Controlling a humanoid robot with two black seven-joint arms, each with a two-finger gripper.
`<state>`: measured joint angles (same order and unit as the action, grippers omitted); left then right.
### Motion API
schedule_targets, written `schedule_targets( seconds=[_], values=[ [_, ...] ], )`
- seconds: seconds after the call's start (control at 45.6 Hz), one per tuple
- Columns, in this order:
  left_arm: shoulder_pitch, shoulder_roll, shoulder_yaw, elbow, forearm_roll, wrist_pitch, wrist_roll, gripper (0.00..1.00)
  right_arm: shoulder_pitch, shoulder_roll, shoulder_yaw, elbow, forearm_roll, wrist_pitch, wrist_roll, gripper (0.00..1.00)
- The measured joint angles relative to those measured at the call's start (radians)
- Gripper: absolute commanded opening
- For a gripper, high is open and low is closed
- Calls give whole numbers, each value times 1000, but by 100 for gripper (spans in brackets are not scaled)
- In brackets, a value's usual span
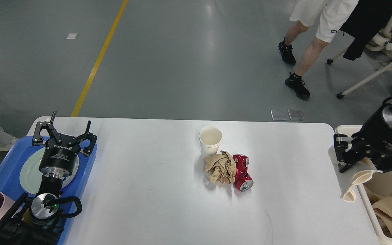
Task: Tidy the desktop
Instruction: 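Carry the plastic cup with the right gripper and drop it in the bin, then raise the right gripper out of the bin toward the white paper cup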
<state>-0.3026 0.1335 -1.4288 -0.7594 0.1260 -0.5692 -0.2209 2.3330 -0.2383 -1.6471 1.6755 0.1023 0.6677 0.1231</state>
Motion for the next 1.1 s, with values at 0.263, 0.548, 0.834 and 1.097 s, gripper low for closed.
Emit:
schedule_targets(
  seconds=[0.263, 0.548, 0.834, 1.097],
  values=[
    [0, 0, 0, 0, 0, 0, 0, 97, -42, -46, -105, -18, 48, -82, -1, 0],
    [0, 0, -1, 0, -2, 2, 0, 97, -285, -318, -123, -275, -30, -185, -7, 0],
    [0, 0, -1, 0, -2, 2, 0, 97, -869, -482, 176, -841, -42, -188, -6, 0],
    [0, 0, -1, 0, 0, 2, 0, 97, -1437, -397, 510, -1310, -37, -293, -27, 0]
  ],
)
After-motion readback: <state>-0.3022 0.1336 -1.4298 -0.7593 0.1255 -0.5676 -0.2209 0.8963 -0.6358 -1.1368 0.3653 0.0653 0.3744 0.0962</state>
